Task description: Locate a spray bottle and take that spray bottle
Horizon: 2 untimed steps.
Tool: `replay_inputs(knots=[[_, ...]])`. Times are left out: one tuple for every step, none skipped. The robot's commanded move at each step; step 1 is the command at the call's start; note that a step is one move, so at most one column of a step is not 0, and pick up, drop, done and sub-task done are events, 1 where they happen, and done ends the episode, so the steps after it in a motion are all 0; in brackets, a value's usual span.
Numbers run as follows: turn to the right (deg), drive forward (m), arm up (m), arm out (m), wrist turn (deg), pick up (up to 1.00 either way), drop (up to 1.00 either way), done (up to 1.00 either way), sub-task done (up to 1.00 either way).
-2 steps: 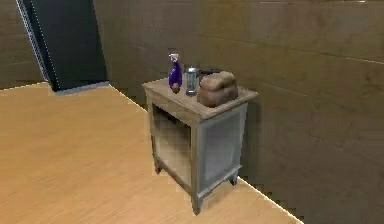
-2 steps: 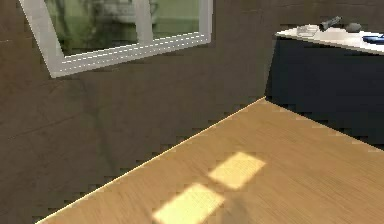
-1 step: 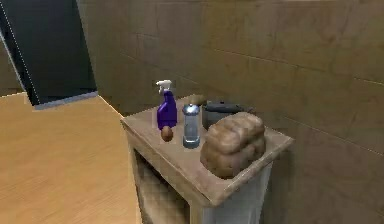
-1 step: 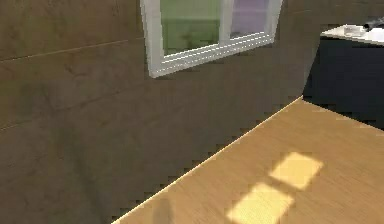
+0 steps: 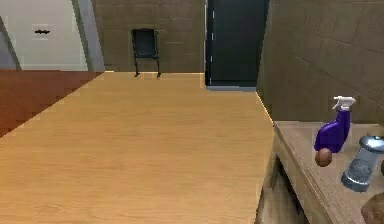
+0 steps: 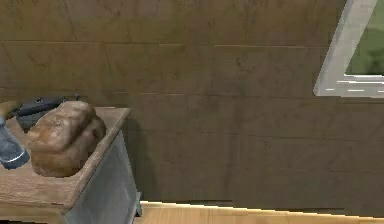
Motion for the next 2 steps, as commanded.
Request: replay_inputs(knots=[[-45.0,0.0,0.0,0.0,0.0,0.0,0.0,0.0,0.0],[45.0,0.0,0.0,0.0,0.0,0.0,0.0,0.0,0.0]])
